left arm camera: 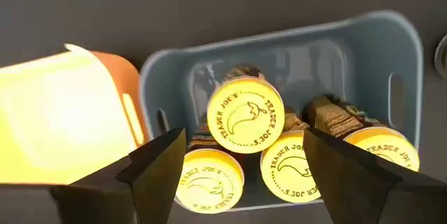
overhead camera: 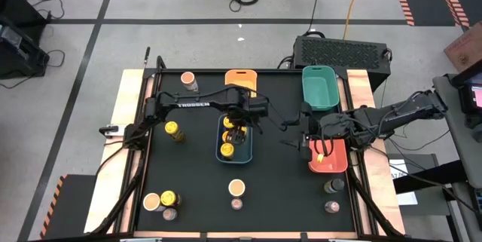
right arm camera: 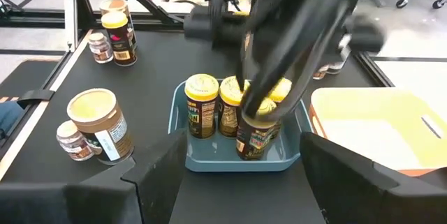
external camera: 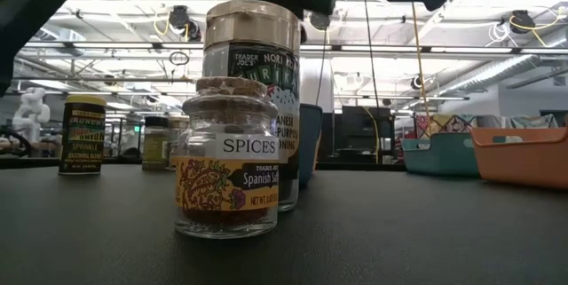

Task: Sort spices by type
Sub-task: Put the yellow seasoning bottle into the dark blue bin

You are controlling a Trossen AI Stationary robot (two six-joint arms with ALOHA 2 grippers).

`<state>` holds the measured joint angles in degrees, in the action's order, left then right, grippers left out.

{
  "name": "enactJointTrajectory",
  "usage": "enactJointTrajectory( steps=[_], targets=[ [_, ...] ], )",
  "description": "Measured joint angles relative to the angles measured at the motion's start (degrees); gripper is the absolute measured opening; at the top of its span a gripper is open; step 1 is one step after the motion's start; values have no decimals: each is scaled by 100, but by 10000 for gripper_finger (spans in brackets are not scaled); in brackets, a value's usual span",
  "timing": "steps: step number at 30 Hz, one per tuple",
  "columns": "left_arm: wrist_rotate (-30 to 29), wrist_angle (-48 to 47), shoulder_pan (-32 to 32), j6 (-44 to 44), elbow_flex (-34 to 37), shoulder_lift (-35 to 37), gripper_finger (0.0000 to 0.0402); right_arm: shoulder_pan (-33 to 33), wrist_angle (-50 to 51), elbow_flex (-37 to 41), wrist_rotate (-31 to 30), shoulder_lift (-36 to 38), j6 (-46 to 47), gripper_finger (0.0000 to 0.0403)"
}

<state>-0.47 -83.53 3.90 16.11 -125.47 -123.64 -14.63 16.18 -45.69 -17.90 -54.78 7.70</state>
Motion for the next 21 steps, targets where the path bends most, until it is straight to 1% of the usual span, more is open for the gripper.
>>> enactJointTrajectory(
  steps=[6, 11, 14, 16, 19, 21],
  targets=[
    [2, -585, 0, -582, -63, 515, 293, -4, 17, 3, -1, -160, 27, 272],
    [39, -618, -29, -1151, 154, 1197, 293, -7, -100, 0, 6, -190, 39, 272],
    [-32, -633, -35, -1439, 638, 1739, 292, -11, -133, 2, 25, -200, 68, 272],
    [-211, -643, -35, -1622, 1112, 2141, 292, -11, -196, 2, 19, -250, 84, 272],
    [-552, -593, -33, -1940, 1962, 2784, 292, -7, -385, 2, 1, -417, 286, 272],
    [-599, -431, -29, -2129, 2628, 3237, 292, 1, -621, 2, 0, -591, 273, 272]
  ],
)
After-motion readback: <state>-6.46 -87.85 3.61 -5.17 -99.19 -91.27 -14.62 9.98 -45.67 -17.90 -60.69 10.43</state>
